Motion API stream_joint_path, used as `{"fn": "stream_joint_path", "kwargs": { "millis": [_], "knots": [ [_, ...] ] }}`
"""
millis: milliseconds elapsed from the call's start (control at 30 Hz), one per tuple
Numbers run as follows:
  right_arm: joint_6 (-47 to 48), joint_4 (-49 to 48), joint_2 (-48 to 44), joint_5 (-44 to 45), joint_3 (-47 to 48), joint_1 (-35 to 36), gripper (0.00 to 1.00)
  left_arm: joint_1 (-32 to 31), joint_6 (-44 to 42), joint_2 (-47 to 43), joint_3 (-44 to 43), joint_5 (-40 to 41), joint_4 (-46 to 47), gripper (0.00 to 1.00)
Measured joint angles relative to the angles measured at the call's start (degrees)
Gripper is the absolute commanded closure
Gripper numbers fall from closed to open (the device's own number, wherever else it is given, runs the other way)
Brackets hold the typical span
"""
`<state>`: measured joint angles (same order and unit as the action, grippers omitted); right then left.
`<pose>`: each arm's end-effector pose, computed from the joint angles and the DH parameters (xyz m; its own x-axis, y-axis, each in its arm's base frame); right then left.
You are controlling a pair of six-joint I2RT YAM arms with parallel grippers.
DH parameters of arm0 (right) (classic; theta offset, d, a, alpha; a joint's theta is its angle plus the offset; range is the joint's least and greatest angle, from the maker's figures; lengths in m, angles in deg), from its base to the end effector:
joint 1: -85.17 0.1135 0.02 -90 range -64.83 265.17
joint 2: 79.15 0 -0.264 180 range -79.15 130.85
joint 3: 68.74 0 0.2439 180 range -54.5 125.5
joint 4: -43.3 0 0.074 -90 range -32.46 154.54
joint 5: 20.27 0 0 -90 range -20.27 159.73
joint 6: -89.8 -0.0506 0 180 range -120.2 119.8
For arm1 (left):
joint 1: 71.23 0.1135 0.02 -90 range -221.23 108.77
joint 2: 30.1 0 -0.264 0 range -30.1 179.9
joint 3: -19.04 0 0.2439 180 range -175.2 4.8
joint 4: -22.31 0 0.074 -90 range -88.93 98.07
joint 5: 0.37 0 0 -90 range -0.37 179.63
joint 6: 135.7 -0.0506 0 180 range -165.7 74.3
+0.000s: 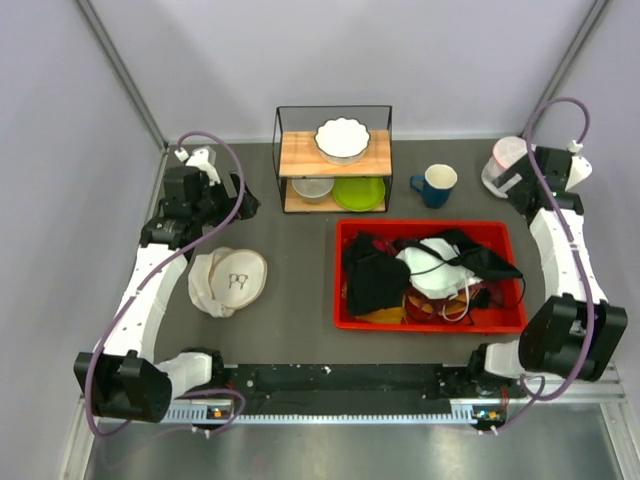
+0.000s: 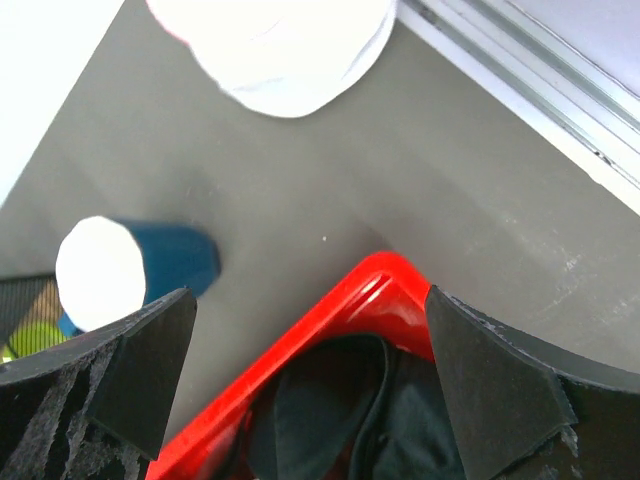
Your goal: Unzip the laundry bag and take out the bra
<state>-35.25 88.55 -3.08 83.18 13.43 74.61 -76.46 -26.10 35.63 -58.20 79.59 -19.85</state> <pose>0.2874 -0.0655 0.3179 -0.3039 0.6248 -0.7192 0.6475 0.6892 0.3251 0.2551 -0.0322 0.3397 -0.5585 -0.2806 -0.7806 0.0550 0.9265 -0.3723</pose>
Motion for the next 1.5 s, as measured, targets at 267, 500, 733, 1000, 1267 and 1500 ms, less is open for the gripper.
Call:
{"fn": "stream_joint_path", "kwargs": {
  "millis": [267, 500, 733, 1000, 1267, 1500],
  "knots": [
    [-8.8, -2.7, 12.5, -0.5, 8.0, -4.2, 0.02, -0.1, 0.1, 1.6, -0.9, -1.6, -0.6, 0.01],
    [-13.2, -15.8, 16.1, 1.7, 4.9, -4.2, 0.03, -0.1, -0.5, 2.1, -1.3, -5.5, -0.7, 0.01],
    [-14.1, -21.1, 24.6, 5.1, 8.3, -4.2, 0.12, -0.1, -1.2, 2.8, -1.4, -8.0, 0.9, 0.01],
    [-14.1, -23.4, 31.5, 6.2, 11.6, -4.2, 0.26, -0.1, -2.3, 4.5, -2.2, -8.9, 2.3, 0.01],
    [-14.0, -25.5, 33.1, 6.8, 13.5, -4.2, 0.38, -0.1, -1.9, 7.2, -2.8, -9.0, 3.9, 0.01],
    [-12.9, -25.8, 35.7, 7.6, 17.0, -4.2, 0.38, -0.2, -1.6, 9.9, -2.8, -9.6, 4.5, 0.01]
  ]
}}
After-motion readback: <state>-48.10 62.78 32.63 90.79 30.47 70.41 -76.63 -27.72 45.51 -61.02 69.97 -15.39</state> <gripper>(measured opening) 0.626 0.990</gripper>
